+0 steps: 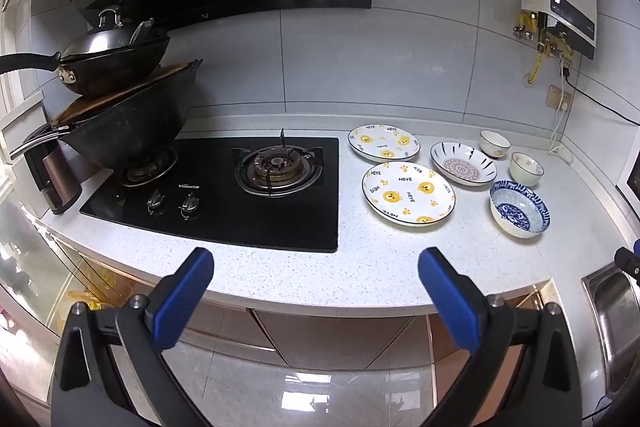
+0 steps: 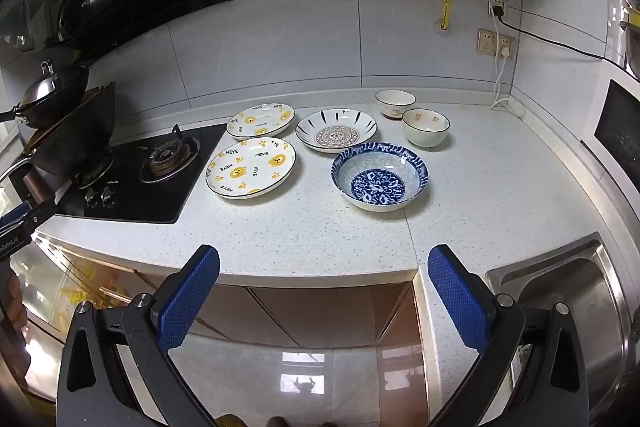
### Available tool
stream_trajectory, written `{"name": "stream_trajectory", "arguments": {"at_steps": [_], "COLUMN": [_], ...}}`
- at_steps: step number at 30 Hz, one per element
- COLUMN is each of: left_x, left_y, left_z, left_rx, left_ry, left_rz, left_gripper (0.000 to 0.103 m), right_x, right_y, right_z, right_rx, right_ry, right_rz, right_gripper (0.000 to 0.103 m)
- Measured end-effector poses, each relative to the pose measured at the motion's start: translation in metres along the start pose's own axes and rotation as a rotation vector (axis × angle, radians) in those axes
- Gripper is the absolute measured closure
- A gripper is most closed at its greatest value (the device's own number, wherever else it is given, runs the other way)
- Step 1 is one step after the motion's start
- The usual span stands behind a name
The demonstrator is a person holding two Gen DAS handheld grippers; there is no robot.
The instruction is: Organize plates and bowls
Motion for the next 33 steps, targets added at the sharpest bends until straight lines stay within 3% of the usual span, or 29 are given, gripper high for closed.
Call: {"name": "stream_trajectory", "arguments": {"at_steps": [33], "left_x": [0.0008], "left_y": [0.0009], "left_z": [-0.0055], "left_rx": [-0.015], "left_ry": [-0.006], "left_rz": [-0.006], "left_gripper": [0.000], "right_x": [-0.0008], "right_y": [0.0022], "right_z": [-0.0040], "right_rx": [-0.006], "right_ry": [-0.003], "right_rz": [0.002], "right_gripper": [0.001]}}
Point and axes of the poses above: each gripper's, at about its wrist camera, not at the fingertips, and y roughly the way its jaws point, z to its right, x to its underside, the point moved 6 cm from there along y, roughly the way its jaws point, and after that the axes turned 4 degrees about -z, right-handed, at the moved point
